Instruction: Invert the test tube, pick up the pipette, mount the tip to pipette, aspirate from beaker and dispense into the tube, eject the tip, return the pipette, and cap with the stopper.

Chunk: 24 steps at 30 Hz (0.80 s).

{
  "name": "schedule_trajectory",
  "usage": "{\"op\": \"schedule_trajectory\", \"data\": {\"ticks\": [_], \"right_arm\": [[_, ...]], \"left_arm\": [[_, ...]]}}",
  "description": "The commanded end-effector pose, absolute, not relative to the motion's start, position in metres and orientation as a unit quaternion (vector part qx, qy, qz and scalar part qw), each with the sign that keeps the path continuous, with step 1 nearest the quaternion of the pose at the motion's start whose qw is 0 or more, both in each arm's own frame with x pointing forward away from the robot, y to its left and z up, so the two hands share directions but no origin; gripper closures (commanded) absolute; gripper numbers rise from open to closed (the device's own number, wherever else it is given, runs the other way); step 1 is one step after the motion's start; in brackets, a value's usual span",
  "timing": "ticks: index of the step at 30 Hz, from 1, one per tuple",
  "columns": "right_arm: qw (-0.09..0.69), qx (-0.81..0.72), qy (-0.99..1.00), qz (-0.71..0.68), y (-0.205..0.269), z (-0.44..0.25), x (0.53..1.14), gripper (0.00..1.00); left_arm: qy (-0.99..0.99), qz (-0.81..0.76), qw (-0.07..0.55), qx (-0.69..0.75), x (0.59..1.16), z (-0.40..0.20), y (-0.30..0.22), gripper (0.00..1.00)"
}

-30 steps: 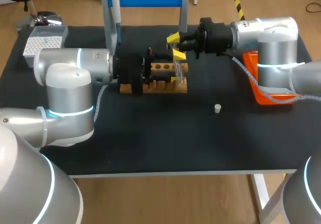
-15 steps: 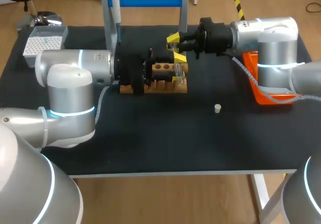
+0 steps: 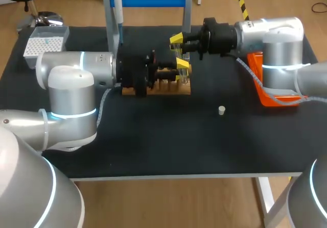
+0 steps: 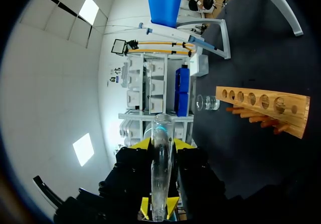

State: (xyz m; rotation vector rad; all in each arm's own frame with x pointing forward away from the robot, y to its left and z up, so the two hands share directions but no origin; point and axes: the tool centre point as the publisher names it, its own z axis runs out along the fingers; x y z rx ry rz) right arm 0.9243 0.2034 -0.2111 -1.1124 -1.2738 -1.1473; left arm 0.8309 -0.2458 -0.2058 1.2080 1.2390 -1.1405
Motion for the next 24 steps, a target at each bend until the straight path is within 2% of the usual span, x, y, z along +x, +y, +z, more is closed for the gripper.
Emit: {"op": "schedule_trajectory", "data": {"ticks": [1,3,4,5,6,24], "right_arm": [[0.521,-0.465,-0.534,-0.477,0.2023,-0.2115,0.9246,1.0],[0.521,-0.465,-0.534,-0.477,0.2023,-0.2115,0.9246,1.0],[0.521,-0.465,-0.534,-0.477,0.2023,-0.2115,0.9246,0.85],[0.521,-0.465,-0.534,-0.477,0.2023,-0.2115,0.9246,0.51],[0.521,-0.465,-0.534,-0.477,0.2023,-0.2115,0.9246,0.0],[0.51,-0.46,-0.544,-0.482,0.1977,-0.2097,0.9233,0.0]], "left_arm": [[0.515,-0.473,0.51,0.501,0.83,-0.2047,-0.2473,1.0],[0.513,-0.476,0.508,0.502,0.8299,-0.2049,-0.2474,1.0],[0.514,-0.475,0.507,0.503,0.8296,-0.205,-0.2477,1.0],[0.514,-0.476,0.506,0.503,0.8295,-0.205,-0.2478,1.0],[0.517,-0.477,0.502,0.504,0.8292,-0.2049,-0.2479,1.0],[0.523,-0.477,0.499,0.501,0.8296,-0.2054,-0.248,1.0]]}}
